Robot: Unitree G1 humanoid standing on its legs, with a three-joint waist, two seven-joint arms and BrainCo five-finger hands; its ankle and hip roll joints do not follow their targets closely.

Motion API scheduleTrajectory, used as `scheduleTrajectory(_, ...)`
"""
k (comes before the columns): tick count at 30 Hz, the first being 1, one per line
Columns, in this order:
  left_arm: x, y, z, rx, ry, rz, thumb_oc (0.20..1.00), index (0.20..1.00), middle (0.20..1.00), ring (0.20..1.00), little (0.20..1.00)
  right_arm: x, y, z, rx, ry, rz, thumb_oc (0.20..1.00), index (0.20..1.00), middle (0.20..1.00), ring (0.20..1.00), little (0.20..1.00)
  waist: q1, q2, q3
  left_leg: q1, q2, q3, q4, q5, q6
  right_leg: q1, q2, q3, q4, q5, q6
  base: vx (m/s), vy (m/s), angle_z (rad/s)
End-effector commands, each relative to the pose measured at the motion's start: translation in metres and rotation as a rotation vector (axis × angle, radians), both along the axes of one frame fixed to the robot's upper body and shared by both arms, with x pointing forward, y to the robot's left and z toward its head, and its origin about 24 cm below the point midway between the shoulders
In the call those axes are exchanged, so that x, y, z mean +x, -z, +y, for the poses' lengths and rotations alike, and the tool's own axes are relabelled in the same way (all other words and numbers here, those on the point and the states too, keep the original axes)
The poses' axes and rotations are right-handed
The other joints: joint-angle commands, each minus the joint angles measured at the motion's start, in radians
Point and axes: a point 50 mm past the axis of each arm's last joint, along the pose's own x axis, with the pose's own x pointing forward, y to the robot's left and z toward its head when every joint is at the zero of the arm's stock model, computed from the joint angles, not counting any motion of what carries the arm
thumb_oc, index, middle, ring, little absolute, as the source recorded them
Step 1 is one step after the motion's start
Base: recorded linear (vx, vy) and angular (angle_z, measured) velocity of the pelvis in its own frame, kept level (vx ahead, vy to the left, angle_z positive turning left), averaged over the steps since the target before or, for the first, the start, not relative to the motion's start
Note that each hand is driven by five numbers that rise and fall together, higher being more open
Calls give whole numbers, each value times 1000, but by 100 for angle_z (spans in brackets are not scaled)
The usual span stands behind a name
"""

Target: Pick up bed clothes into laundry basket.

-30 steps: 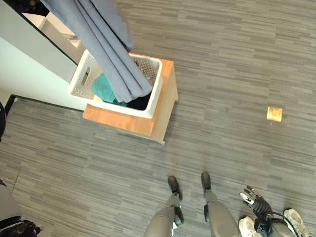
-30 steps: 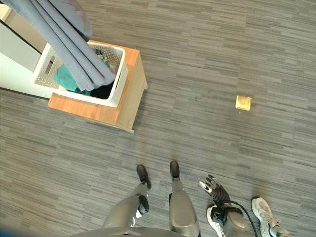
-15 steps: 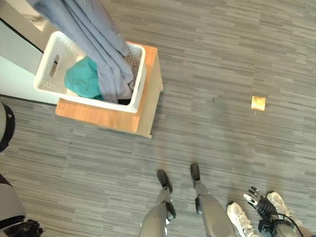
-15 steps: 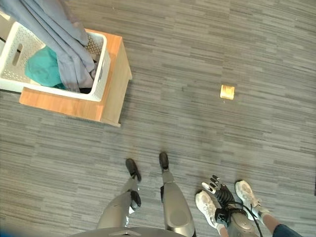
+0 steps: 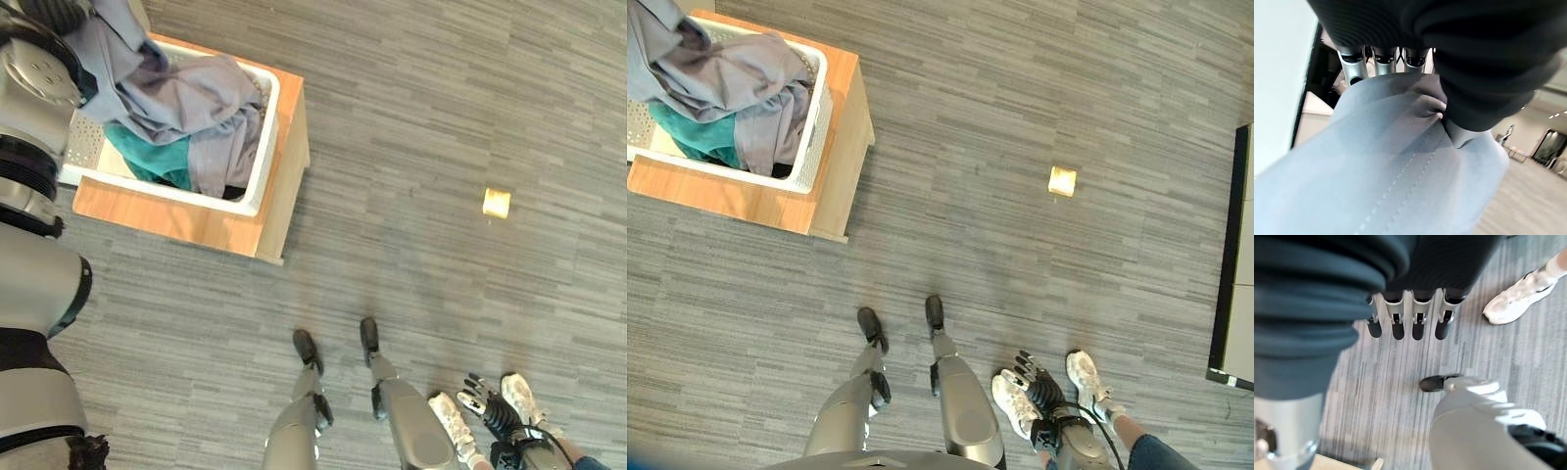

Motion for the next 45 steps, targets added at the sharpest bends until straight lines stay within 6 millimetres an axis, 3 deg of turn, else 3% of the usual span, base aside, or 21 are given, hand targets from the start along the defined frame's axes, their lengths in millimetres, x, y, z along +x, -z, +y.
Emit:
scheduleTrajectory(1, -22, -36, 13, 1, -73, -126, 200, 200, 200, 200, 200, 0, -5, -15, 3, 72, -29, 1000, 1000, 1000, 1000, 1000, 5, -3, 41, 68, 47, -25, 6, -92, -87, 30, -79, 7, 9, -38, 127, -17, -7, -5)
scheduleTrajectory(2, -21, -35, 13, 11, -67, -111, 865, 865, 865, 865, 865, 0, -4, -14, 1, 71, -26, 1000, 1000, 1000, 1000, 1000, 6, -5, 41, 69, 49, -25, 6, -92, -87, 30, -78, 7, 9, -38, 126, 0, 0, 0)
scheduleTrajectory(3, -22, -39, 12, 35, -64, -101, 1000, 1000, 1000, 1000, 1000, -1, -5, -14, 3, 66, -22, 1000, 1000, 1000, 1000, 1000, 9, -4, 39, 73, 48, -27, 6, -92, -86, 34, -78, 5, 9, -40, 126, 0, 0, 0)
scheduleTrajectory(6, -25, -42, 13, 71, -73, -77, 1000, 1000, 1000, 1000, 1000, 0, -4, -11, 11, 53, -22, 1000, 1000, 1000, 1000, 1000, 17, -1, 40, 77, 47, -31, 6, -93, -86, 41, -79, 2, 9, -42, 126, 0, 0, 0)
scheduleTrajectory(12, -38, -80, -3, 132, -10, -168, 1000, 1000, 1000, 1000, 1000, 4, -2, -5, 17, -4, -6, 1000, 1000, 1000, 1000, 1000, 41, 24, 38, 99, 40, -45, 6, -95, -87, 68, -84, -8, 9, -48, 127, -13, -10, 4)
scheduleTrajectory(13, -40, -83, -4, 135, 4, -177, 1000, 1000, 1000, 1000, 1000, 4, -2, -4, 16, -11, -3, 1000, 1000, 1000, 1000, 1000, 44, 24, 39, 95, 41, -35, 6, -65, -83, 65, -85, -13, 9, -26, 119, -59, -43, 10)
scheduleTrajectory(19, -37, -95, -28, 121, 150, -222, 1000, 1000, 1000, 1000, 1000, 2, 2, -5, -10, -64, 38, 1000, 1000, 1000, 1000, 1000, 73, 60, -10, 168, 32, -49, 6, -81, -85, 143, -93, -33, 9, -51, 118, 72, -29, 8)
scheduleTrajectory(21, -28, -96, -56, 118, 289, -231, 1000, 1000, 1000, 1000, 1000, 8, -2, -6, -35, -102, 28, 1000, 1000, 1000, 1000, 1000, 82, 77, -47, 223, 25, -58, 6, -89, -85, 205, -100, -50, 9, -72, 118, 163, -47, 29)
scheduleTrajectory(22, -15, -75, -80, 56, 494, -192, 1000, 1000, 1000, 1000, 1000, 21, -14, -6, -45, -122, -41, 1000, 1000, 1000, 1000, 1000, 96, 89, -93, 282, 18, -69, 6, -99, -84, 278, -106, -73, 9, -91, 116, 122, -48, 34)
scheduleTrajectory(23, -15, -74, -80, 54, 493, -192, 1000, 1000, 1000, 1000, 1000, 21, -14, -7, -47, -122, -40, 1000, 1000, 1000, 1000, 1000, 95, 91, -94, 279, 18, -69, 6, -96, -84, 275, -106, -73, 9, -88, 115, 108, -54, 21)
scheduleTrajectory(25, -7, -40, -84, -52, 632, -151, 1000, 1000, 1000, 1000, 1000, 27, -20, -12, -77, -102, -75, 1000, 1000, 1000, 1000, 1000, 108, 99, -122, 307, 14, -89, 6, -98, -83, 316, -111, -87, 9, -97, 114, 29, -41, 11)
scheduleTrajectory(28, 9, 39, -101, -202, 786, 1, 1000, 1000, 1000, 1000, 1000, 34, -22, -14, -131, -74, -101, 1000, 1000, 1000, 1000, 1000, 120, 98, -151, 340, 16, -108, 6, -96, -82, 364, -108, -95, 9, -104, 103, -7, -50, 25)
scheduleTrajectory(29, 8, 57, -109, -220, 841, 40, 1000, 1000, 1000, 1000, 1000, 36, -24, -15, -142, -66, -115, 1000, 1000, 1000, 1000, 1000, 122, 97, -161, 347, 16, -116, 6, -96, -80, 374, -107, -99, 9, -108, 100, -32, -50, 27)
scheduleTrajectory(31, 2, 116, -128, -381, 957, 131, 1000, 1000, 1000, 1000, 1000, 39, -29, -17, -157, -42, -143, 1000, 1000, 1000, 1000, 1000, 126, 90, -177, 364, 15, -130, 6, -98, -76, 398, -106, -103, 9, -116, 95, -41, -48, 14)
scheduleTrajectory(33, -12, 167, -140, -528, 1021, 207, 1000, 1000, 1000, 1000, 1000, 40, -29, -15, -162, -24, -153, 1000, 1000, 1000, 1000, 1000, 127, 83, -193, 384, 15, -140, 6, -105, -69, 420, -106, -102, 13, -122, 87, -30, -26, 17)
scheduleTrajectory(34, -25, 215, -147, -673, 1022, 288, 1000, 1000, 1000, 1000, 1000, 38, -27, -14, -156, -8, -146, 1000, 1000, 1000, 1000, 1000, 126, 75, -208, 401, 17, -140, 6, -111, -65, 435, -105, -96, 17, -131, 81, 1, -16, 17)
scheduleTrajectory(38, -62, 299, -147, -998, 913, 393, 1000, 1000, 1000, 1000, 1000, 32, -21, -11, -151, -18, -107, 1000, 1000, 1000, 1000, 1000, 134, 62, -235, 426, 24, -139, 6, -119, -58, 456, -101, -88, 27, -145, 71, -2, -12, -2)
scheduleTrajectory(41, -96, 347, -141, -1136, 834, 514, 1000, 1000, 1000, 1000, 1000, 23, -14, -14, -151, -21, -63, 1000, 1000, 1000, 1000, 1000, 136, 60, -250, 436, 29, -132, 6, -122, -58, 464, -98, -80, 23, -147, 67, 0, 0, 0)
scheduleTrajectory(42, -97, 348, -141, -1137, 833, 515, 1000, 1000, 1000, 1000, 1000, 23, -14, -14, -151, -21, -62, 1000, 1000, 1000, 1000, 1000, 136, 60, -252, 436, 29, -132, 6, -123, -58, 464, -98, -80, 23, -147, 67, 1, 6, -4)
scheduleTrajectory(44, -129, 387, -127, -1198, 716, 648, 1000, 1000, 1000, 1000, 1000, 13, -6, -23, -168, -24, -5, 1000, 1000, 1000, 1000, 1000, 143, 57, -259, 441, 31, -128, 6, -124, -58, 467, -97, -80, 22, -147, 65, -4, 0, -2)
scheduleTrajectory(45, -129, 388, -127, -1198, 715, 648, 1000, 1000, 1000, 1000, 1000, 13, -5, -23, -168, -24, -5, 1000, 1000, 1000, 1000, 1000, 142, 57, -259, 441, 31, -128, 6, -124, -58, 467, -97, -79, 22, -147, 65, -17, -1, -7)
